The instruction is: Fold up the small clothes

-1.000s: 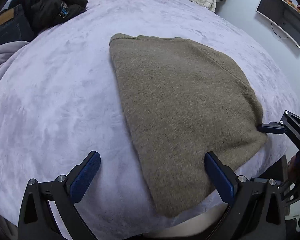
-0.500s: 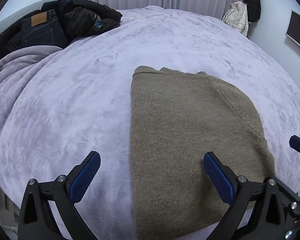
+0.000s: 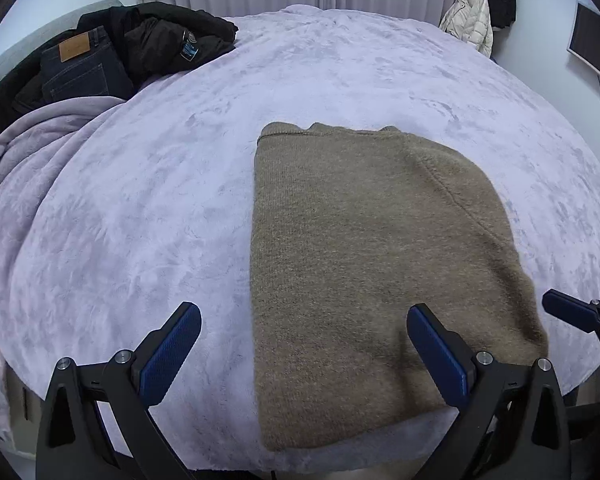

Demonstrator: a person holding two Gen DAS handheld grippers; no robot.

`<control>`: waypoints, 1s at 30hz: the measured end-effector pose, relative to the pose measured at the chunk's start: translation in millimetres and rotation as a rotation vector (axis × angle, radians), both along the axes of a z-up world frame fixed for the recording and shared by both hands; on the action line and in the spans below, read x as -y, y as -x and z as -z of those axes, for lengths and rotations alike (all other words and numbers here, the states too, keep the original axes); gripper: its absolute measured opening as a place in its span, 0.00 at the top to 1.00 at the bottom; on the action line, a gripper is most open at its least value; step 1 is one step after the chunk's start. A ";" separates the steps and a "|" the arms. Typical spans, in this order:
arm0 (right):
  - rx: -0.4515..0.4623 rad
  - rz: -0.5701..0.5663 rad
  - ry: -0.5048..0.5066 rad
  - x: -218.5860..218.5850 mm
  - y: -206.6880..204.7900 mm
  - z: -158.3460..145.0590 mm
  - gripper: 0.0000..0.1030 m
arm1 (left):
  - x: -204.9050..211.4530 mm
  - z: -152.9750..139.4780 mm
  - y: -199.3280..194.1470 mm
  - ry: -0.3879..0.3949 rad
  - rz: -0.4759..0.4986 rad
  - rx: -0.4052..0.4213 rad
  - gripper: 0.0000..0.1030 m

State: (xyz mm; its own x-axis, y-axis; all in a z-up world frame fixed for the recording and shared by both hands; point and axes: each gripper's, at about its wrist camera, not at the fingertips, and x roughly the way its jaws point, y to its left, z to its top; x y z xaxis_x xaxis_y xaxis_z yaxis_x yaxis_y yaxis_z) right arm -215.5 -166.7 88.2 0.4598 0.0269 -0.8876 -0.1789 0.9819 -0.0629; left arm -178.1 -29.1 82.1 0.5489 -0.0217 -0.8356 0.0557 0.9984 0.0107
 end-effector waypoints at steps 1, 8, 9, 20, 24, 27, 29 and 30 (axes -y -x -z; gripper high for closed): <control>0.000 -0.005 -0.008 -2.5 2.0 -4.9 0.15 | 0.8 -3.4 1.7 0.001 0.000 0.002 0.00; 0.009 -0.015 -0.016 -12.5 10.5 -17.3 0.15 | 5.2 -20.1 12.7 -0.031 -0.001 0.071 0.00; 0.012 -0.012 -0.011 -12.2 10.3 -17.6 0.15 | 4.5 -19.8 12.7 -0.025 -0.004 0.069 0.00; 0.002 0.005 -0.025 -4.8 7.4 -18.4 0.15 | -3.7 -12.0 11.5 -0.005 -0.053 0.027 0.00; -0.007 -0.006 -0.016 -7.0 7.4 -16.7 0.15 | -1.7 -13.6 13.9 -0.009 -0.046 0.040 0.00; -0.013 -0.014 -0.011 -10.0 7.7 -15.5 0.15 | 0.3 -16.9 16.1 -0.012 -0.036 0.051 0.00; -0.017 -0.017 -0.008 -11.6 8.0 -14.8 0.15 | 1.7 -18.5 17.2 -0.018 -0.032 0.058 0.00; -0.018 -0.017 -0.007 -12.4 8.2 -14.5 0.15 | 2.0 -18.9 17.5 -0.020 -0.031 0.061 0.00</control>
State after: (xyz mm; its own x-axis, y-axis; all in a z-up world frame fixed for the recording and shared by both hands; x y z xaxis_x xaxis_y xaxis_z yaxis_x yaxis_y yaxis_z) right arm -223.7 -154.3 102.8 0.4436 0.0405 -0.8953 -0.1968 0.9790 -0.0532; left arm -195.6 -31.0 101.0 0.5989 0.0123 -0.8008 0.0232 0.9992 0.0328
